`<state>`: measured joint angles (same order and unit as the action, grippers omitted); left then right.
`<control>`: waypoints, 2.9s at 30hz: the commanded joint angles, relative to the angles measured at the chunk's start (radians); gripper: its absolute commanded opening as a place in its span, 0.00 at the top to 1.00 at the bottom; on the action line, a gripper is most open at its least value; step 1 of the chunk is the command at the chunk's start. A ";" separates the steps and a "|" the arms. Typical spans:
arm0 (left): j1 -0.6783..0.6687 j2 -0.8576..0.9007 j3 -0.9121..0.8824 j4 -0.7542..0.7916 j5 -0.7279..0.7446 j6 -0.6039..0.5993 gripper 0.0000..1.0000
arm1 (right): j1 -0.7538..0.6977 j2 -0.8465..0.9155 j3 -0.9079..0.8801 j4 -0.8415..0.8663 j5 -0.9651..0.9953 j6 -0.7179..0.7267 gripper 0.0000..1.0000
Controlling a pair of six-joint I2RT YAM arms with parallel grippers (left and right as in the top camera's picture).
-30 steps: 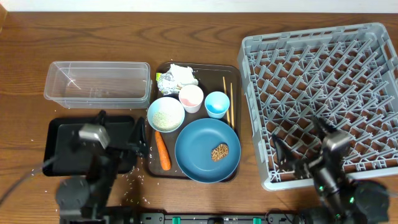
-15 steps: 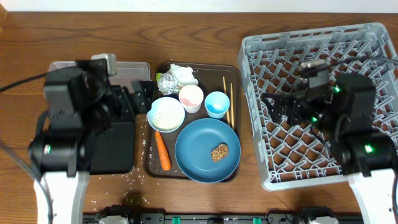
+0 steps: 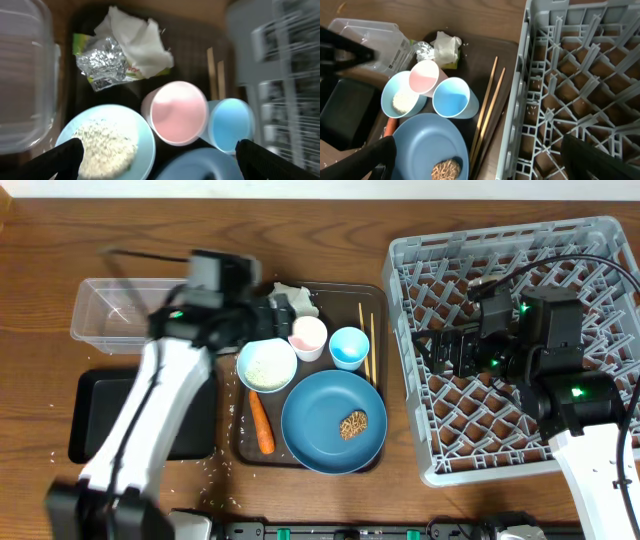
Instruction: Sort waste into correct bins and load items into the dishwasher rack
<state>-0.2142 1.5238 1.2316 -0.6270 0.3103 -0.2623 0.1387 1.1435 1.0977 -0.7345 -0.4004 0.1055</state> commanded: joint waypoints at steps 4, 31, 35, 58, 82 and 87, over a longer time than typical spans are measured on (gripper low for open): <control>-0.098 0.150 0.013 0.069 -0.248 -0.002 0.12 | -0.009 0.002 0.019 -0.018 -0.015 0.014 0.01; -0.121 0.301 0.005 0.127 -0.154 -0.005 0.77 | -0.009 0.011 0.019 -0.025 -0.015 0.026 0.01; -0.126 0.313 -0.005 0.142 -0.153 -0.005 0.86 | -0.009 0.011 0.019 -0.025 -0.014 0.029 0.01; 0.054 -0.201 0.063 -0.062 0.465 0.135 0.93 | -0.008 0.011 0.019 0.096 -0.244 0.080 0.05; 0.119 -0.239 0.063 0.080 1.262 0.145 0.94 | 0.253 0.022 0.019 0.554 -0.770 -0.036 0.15; 0.119 -0.239 0.063 0.080 1.262 0.138 0.94 | 0.257 0.021 0.019 0.600 -0.771 -0.022 0.26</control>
<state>-0.0998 1.2892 1.2770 -0.5495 1.5398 -0.1261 0.3828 1.1629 1.1023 -0.1448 -1.1744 0.0875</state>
